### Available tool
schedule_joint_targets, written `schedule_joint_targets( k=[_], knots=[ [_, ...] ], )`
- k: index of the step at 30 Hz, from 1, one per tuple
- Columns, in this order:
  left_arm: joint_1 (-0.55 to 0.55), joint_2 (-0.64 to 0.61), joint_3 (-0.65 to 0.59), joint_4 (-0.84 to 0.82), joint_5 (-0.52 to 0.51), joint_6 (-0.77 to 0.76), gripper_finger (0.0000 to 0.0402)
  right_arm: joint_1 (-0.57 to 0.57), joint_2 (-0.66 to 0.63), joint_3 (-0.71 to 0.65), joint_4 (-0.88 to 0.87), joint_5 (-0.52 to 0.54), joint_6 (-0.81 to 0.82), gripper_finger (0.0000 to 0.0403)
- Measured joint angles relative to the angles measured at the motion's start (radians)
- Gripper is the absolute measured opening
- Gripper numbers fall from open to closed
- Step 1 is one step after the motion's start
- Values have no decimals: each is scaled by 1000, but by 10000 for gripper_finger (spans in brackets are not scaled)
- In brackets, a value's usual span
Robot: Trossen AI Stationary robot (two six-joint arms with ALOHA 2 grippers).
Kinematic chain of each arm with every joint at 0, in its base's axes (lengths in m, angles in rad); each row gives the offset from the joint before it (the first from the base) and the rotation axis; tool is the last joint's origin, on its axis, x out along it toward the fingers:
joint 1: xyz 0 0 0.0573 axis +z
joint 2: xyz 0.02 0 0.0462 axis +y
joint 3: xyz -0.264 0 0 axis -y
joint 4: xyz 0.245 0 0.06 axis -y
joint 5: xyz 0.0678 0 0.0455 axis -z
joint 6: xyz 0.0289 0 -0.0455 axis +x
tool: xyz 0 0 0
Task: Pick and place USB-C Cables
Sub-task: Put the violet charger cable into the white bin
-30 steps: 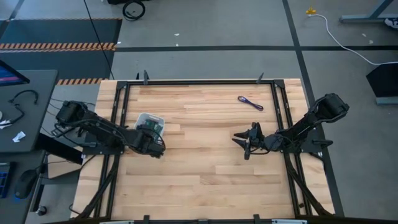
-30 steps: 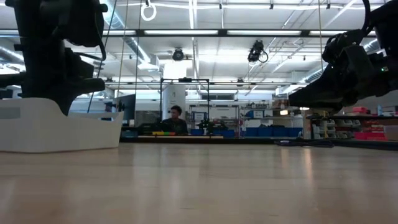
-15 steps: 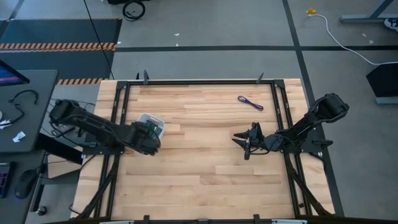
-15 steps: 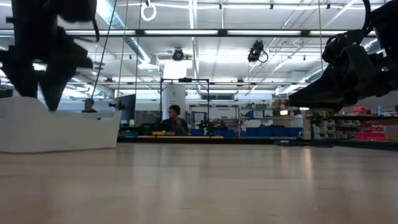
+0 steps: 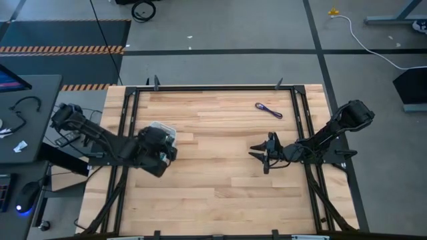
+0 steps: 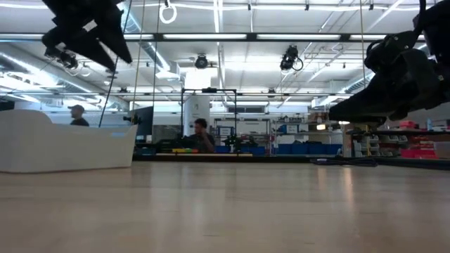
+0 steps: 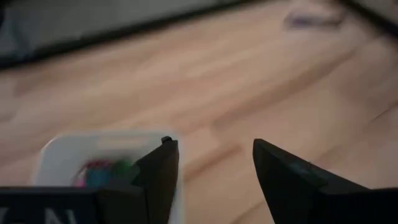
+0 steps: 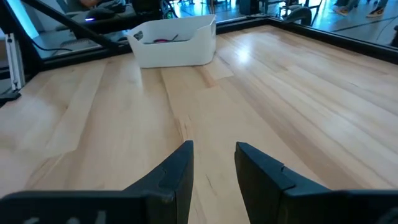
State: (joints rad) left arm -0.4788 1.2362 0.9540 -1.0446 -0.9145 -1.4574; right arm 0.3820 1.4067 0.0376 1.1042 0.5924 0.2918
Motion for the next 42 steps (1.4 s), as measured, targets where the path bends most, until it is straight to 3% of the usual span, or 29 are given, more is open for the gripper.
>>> schedule_joint_targets(
  k=[6,9,14,17,23,29,32,37,42],
  knots=[
    [-43,1,-173,418,-201,191,197,-13,0,0,11,2,-4,123],
    [-26,7,-265,774,-260,435,187,-26,0,18,10,-3,-8,123],
    [38,96,-365,1446,-246,991,170,-43,0,109,-47,-37,-63,120],
    [93,175,-370,1646,-182,1170,163,-55,-1,195,-179,-66,-78,118],
    [217,324,-352,1751,-14,1152,156,-94,-14,438,-685,-159,-79,117],
    [276,451,-338,1820,22,1075,155,-161,-22,744,-1383,-180,-32,116],
    [281,493,-336,1887,27,1082,155,-234,-17,862,-1638,-175,3,116],
    [281,523,-336,1925,29,1079,155,-432,-17,942,-1890,-195,-30,116],
    [279,525,-336,1930,30,1079,155,-673,-17,949,-1968,-347,-100,116]
  ],
)
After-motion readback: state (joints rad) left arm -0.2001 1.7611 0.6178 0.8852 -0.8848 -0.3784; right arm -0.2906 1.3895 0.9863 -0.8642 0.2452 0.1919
